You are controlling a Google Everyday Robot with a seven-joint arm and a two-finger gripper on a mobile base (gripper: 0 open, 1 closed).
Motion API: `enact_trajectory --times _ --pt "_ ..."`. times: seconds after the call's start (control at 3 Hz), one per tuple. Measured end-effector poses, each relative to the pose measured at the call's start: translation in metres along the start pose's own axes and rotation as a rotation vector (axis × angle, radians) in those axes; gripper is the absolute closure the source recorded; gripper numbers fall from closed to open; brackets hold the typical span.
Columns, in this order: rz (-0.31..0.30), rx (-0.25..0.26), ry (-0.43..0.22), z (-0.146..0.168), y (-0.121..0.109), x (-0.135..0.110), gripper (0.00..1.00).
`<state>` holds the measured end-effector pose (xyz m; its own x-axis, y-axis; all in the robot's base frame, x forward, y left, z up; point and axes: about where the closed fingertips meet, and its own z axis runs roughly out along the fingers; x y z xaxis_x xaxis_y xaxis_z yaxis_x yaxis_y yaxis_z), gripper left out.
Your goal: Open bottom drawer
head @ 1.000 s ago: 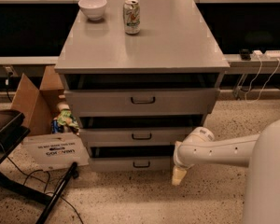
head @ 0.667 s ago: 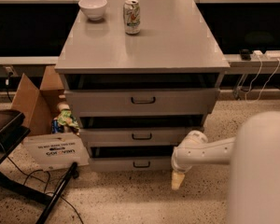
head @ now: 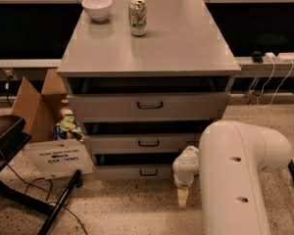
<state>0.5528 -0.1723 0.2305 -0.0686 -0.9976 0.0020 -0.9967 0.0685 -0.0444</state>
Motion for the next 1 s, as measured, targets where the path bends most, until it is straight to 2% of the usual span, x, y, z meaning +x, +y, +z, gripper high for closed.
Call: enact_trajectory --times 0.33,0.67,1.0 --pt "-0.037 0.021 0.042 0.020 -0.030 0.005 0.00" --pt "-0.060 0.048 0.063 0.020 -0.051 0.007 0.00" --pt "-0.073 0.020 0.072 0.038 -0.059 0.006 0.04"
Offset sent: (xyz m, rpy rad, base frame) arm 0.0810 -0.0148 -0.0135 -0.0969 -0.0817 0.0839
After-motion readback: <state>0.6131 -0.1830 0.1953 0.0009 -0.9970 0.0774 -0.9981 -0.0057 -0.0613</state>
